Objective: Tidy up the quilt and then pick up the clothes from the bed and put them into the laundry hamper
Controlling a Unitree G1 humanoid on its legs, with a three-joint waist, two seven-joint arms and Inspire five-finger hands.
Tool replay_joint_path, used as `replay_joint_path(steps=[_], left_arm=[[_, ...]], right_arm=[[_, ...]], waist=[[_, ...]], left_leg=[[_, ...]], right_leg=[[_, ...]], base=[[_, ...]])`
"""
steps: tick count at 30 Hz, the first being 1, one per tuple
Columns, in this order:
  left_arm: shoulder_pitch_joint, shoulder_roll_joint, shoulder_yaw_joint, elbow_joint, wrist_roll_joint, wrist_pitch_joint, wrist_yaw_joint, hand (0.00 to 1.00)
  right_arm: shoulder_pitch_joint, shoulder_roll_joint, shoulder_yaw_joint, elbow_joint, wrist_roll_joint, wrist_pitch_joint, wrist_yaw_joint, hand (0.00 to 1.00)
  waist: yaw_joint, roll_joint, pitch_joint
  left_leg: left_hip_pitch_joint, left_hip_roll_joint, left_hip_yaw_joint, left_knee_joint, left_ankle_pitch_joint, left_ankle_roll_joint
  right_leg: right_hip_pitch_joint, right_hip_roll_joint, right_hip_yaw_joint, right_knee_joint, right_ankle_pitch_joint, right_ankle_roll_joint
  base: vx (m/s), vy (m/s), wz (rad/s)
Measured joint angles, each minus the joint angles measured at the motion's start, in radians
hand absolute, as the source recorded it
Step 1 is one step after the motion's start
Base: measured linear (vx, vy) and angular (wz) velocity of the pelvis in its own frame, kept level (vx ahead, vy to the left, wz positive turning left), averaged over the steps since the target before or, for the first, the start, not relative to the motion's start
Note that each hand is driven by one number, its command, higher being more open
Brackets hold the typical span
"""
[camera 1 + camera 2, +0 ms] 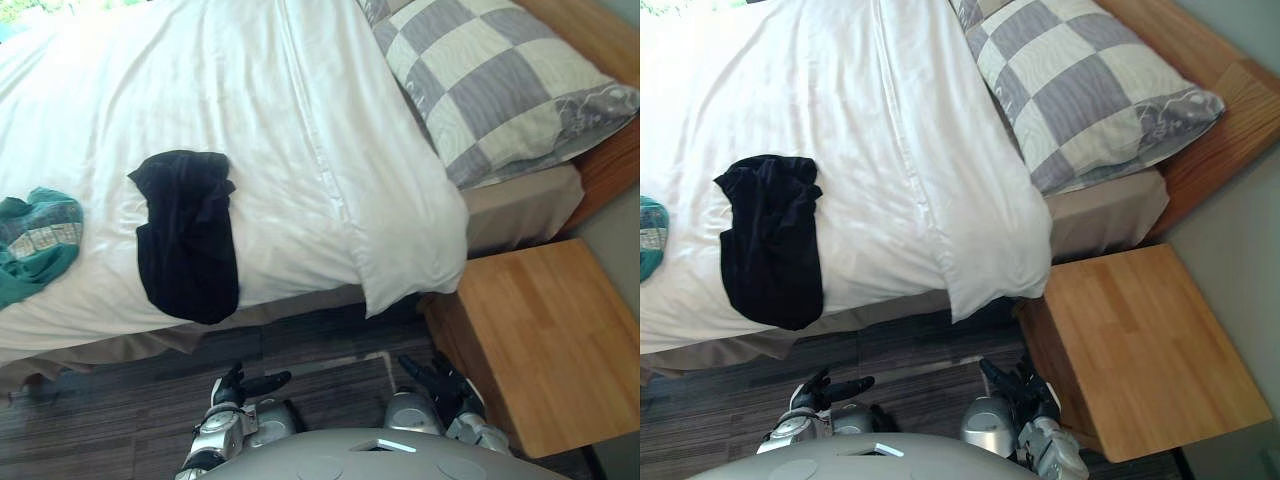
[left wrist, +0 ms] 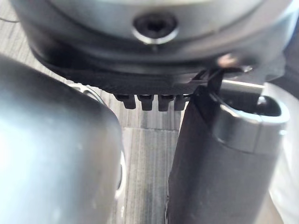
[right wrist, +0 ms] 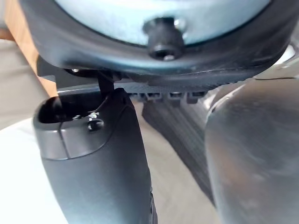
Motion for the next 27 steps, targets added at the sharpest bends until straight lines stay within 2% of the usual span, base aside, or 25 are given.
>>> replay_joint_path(steps=[1,2,3,4,5,6,7,8,9,10,11,12,13,14,15,16,17,19,20,21,23,24,25,26,27], left_arm=[[0.001,0.001,0.001,0.000,-0.003,-0.016,-0.011,1.00],[0.004,0.001,0.001,-0.002,-0.008,-0.052,-0.038,1.00],[0.011,0.001,0.002,-0.003,-0.011,-0.087,-0.075,1.00],[0.016,-0.002,0.001,-0.006,-0.017,-0.100,-0.093,1.00],[0.016,0.007,0.003,-0.013,-0.030,-0.117,-0.121,1.00],[0.012,0.032,0.014,-0.024,-0.031,-0.130,-0.134,1.00],[0.014,0.048,0.016,-0.027,-0.030,-0.135,-0.140,1.00],[0.020,0.065,0.016,-0.036,-0.029,-0.136,-0.147,1.00],[0.021,0.077,0.012,-0.033,-0.007,-0.105,-0.146,1.00],[0.023,0.076,0.010,-0.030,0.015,-0.089,-0.145,1.00],[0.031,0.075,0.007,-0.026,0.033,-0.074,-0.144,1.00],[0.037,0.077,-0.008,-0.021,0.052,-0.061,-0.143,1.00],[0.038,0.080,-0.019,-0.021,0.052,-0.060,-0.143,1.00],[0.036,0.083,-0.040,-0.021,0.052,-0.059,-0.147,1.00],[0.022,0.090,-0.080,-0.022,0.054,-0.051,-0.156,1.00],[-0.002,0.094,-0.120,-0.021,0.055,-0.038,-0.164,1.00],[-0.011,0.096,-0.139,-0.021,0.059,-0.030,-0.163,1.00],[-0.025,0.079,-0.209,-0.022,0.099,-0.004,-0.153,1.00],[-0.025,0.076,-0.221,-0.023,0.103,-0.003,-0.148,1.00],[-0.023,0.069,-0.237,-0.024,0.126,-0.003,-0.135,1.00],[-0.023,0.060,-0.256,-0.038,0.135,-0.006,-0.115,1.00],[-0.026,0.046,-0.268,-0.065,0.129,-0.020,-0.111,1.00],[-0.025,0.046,-0.269,-0.079,0.124,-0.035,-0.110,1.00],[-0.024,0.046,-0.275,-0.095,0.121,-0.063,-0.111,1.00],[-0.015,0.048,-0.279,-0.096,0.121,-0.089,-0.116,1.00]], right_arm=[[-0.004,-0.008,-0.011,0.006,0.000,-0.003,0.004,1.00],[-0.012,-0.028,-0.030,0.021,0.000,-0.007,0.006,1.00],[-0.021,-0.048,-0.049,0.039,-0.001,-0.008,0.007,1.00],[-0.023,-0.058,-0.055,0.042,-0.002,-0.011,0.010,1.00],[-0.029,-0.060,-0.059,0.049,-0.003,-0.014,0.010,1.00],[-0.020,-0.010,-0.064,0.059,-0.023,-0.016,0.023,1.00],[-0.010,0.014,-0.064,0.063,-0.039,-0.018,0.035,1.00],[0.008,0.035,-0.075,0.061,-0.042,-0.048,0.033,1.00],[0.017,0.048,-0.094,0.066,-0.041,-0.056,0.042,1.00],[0.017,0.047,-0.092,0.066,-0.047,-0.059,0.041,1.00],[0.018,0.043,-0.086,0.065,-0.082,-0.081,0.050,1.00],[0.034,0.037,-0.048,0.064,-0.122,-0.138,0.085,1.00],[0.039,0.035,-0.022,0.063,-0.132,-0.159,0.094,1.00],[0.040,0.027,0.023,0.061,-0.157,-0.182,0.108,1.00],[0.044,0.017,0.088,0.038,-0.166,-0.194,0.134,1.00],[0.049,0.011,0.137,0.018,-0.194,-0.198,0.146,1.00],[0.050,0.001,0.154,0.019,-0.194,-0.196,0.148,1.00],[0.049,-0.030,0.203,0.015,-0.179,-0.181,0.148,1.00],[0.046,-0.036,0.217,0.015,-0.174,-0.172,0.148,1.00],[0.033,-0.044,0.244,0.015,-0.173,-0.145,0.148,1.00],[0.008,-0.047,0.267,0.007,-0.177,-0.118,0.148,1.00],[-0.012,-0.075,0.302,-0.020,-0.194,-0.100,0.145,1.00],[-0.027,-0.086,0.316,-0.022,-0.198,-0.089,0.139,1.00],[-0.049,-0.104,0.339,-0.023,-0.226,-0.060,0.113,1.00],[-0.071,-0.116,0.345,-0.022,-0.266,-0.017,0.070,1.00]], waist=[[-0.001,-0.002,0.000],[-0.002,-0.004,0.000],[-0.001,-0.002,0.000],[0.002,0.002,-0.002],[0.006,-0.017,-0.001],[0.020,-0.053,-0.002],[0.021,-0.051,-0.007],[0.029,-0.063,-0.020],[0.049,-0.056,-0.032],[0.060,-0.051,-0.041],[0.069,-0.050,-0.043],[0.064,-0.046,-0.045],[0.058,-0.044,-0.046],[0.050,-0.040,-0.048],[0.040,-0.035,-0.048],[0.039,-0.044,-0.052],[0.042,-0.048,-0.053],[0.036,-0.022,-0.055],[0.034,-0.020,-0.056],[0.035,-0.023,-0.056],[0.034,-0.032,-0.048],[0.035,-0.009,-0.025],[0.039,0.001,-0.014],[0.049,0.023,0.001],[0.051,0.036,0.004]], left_leg=[[0.008,0.017,-0.022,-0.044,0.007,0.001],[0.021,0.050,-0.067,-0.132,0.042,-0.001],[0.045,0.070,-0.101,-0.234,0.115,0.007],[0.060,0.082,-0.112,-0.278,0.161,0.022],[0.070,0.053,-0.102,-0.274,0.193,-0.200],[0.036,0.022,-0.106,-0.192,0.140,-0.202],[0.012,0.030,-0.122,-0.138,0.116,-0.204],[-0.013,0.040,-0.128,-0.075,0.074,-0.206],[-0.016,0.046,-0.089,-0.040,0.037,-0.198],[-0.001,0.051,-0.050,-0.062,0.037,-0.187],[0.031,0.049,-0.005,-0.106,0.052,-0.164],[0.076,0.031,0.034,-0.201,0.095,-0.139],[0.088,0.021,0.039,-0.246,0.119,-0.132],[0.102,0.005,0.044,-0.311,0.157,-0.120],[0.102,-0.017,0.038,-0.377,0.199,-0.108],[0.094,-0.051,0.028,-0.409,0.220,-0.102],[0.093,-0.066,0.026,-0.417,0.224,-0.102],[0.113,-0.081,-0.014,-0.443,0.242,-0.080],[0.125,-0.081,-0.023,-0.451,0.245,-0.076],[0.131,-0.079,-0.033,-0.431,0.242,-0.066],[0.072,-0.073,-0.046,-0.303,0.200,-0.035],[-0.029,-0.042,-0.078,-0.097,0.161,-0.037],[-0.056,-0.032,-0.090,-0.037,0.160,-0.039],[-0.095,-0.017,-0.104,0.037,0.161,-0.039],[-0.098,-0.021,-0.106,0.037,0.161,-0.039]], right_leg=[[-0.003,-0.024,0.001,-0.004,0.008,0.015],[-0.006,-0.074,0.000,-0.017,0.028,0.050],[-0.004,-0.114,-0.002,-0.032,0.049,0.090],[-0.005,-0.133,-0.001,-0.038,0.057,0.109],[0.006,-0.191,0.012,-0.059,0.077,0.106],[0.028,-0.209,0.017,-0.094,0.144,0.098],[0.040,-0.191,0.008,-0.102,0.177,0.094],[0.048,-0.189,-0.029,-0.125,0.263,0.066],[0.034,-0.188,-0.077,-0.183,0.441,-0.011],[0.023,-0.180,-0.115,-0.216,0.522,-0.081],[-0.005,-0.174,-0.186,-0.198,0.535,-0.144],[-0.030,-0.112,-0.269,-0.086,0.407,-0.121],[-0.033,-0.072,-0.293,-0.047,0.330,-0.103],[-0.041,-0.007,-0.303,-0.010,0.219,-0.084],[-0.039,0.076,-0.298,-0.006,0.113,-0.079],[-0.013,0.133,-0.292,-0.064,0.058,-0.084],[0.007,0.136,-0.292,-0.100,0.051,-0.083],[0.050,0.135,-0.269,-0.120,0.051,-0.082],[0.064,0.137,-0.267,-0.119,0.048,-0.087],[0.089,0.135,-0.269,-0.115,0.037,-0.095],[0.094,0.116,-0.271,-0.093,0.009,-0.087],[0.091,0.109,-0.283,-0.063,-0.016,-0.083],[0.090,0.108,-0.282,-0.053,-0.020,-0.083],[0.088,0.108,-0.275,-0.043,-0.020,-0.081],[0.084,0.102,-0.273,-0.040,-0.018,-0.078]], base=[[0.07,0.385,0.39],[0.06,0.479,0.43],[0.06,0.512,0.38],[0.07,0.608,0.20],[0.06,0.675,0.03],[0.04,0.641,0.06],[0.04,0.506,0.05],[0.02,0.569,-0.22],[0.03,0.600,-0.53],[0.03,0.619,-0.85],[0.07,0.388,-0.81],[0.08,0.339,-0.60],[0.08,0.275,-0.31],[0.08,0.211,0.04],[0.08,0.212,0.18],[0.06,0.123,0.25],[0.05,0.093,0.28],[0.05,0.072,0.45],[0.05,0.046,0.48],[0.02,0.006,0.29],[-0.04,0.014,0.35],[-0.07,0.042,0.37],[-0.12,0.101,0.21],[-0.10,0.108,-0.04],[-0.10,0.138,-0.03]])
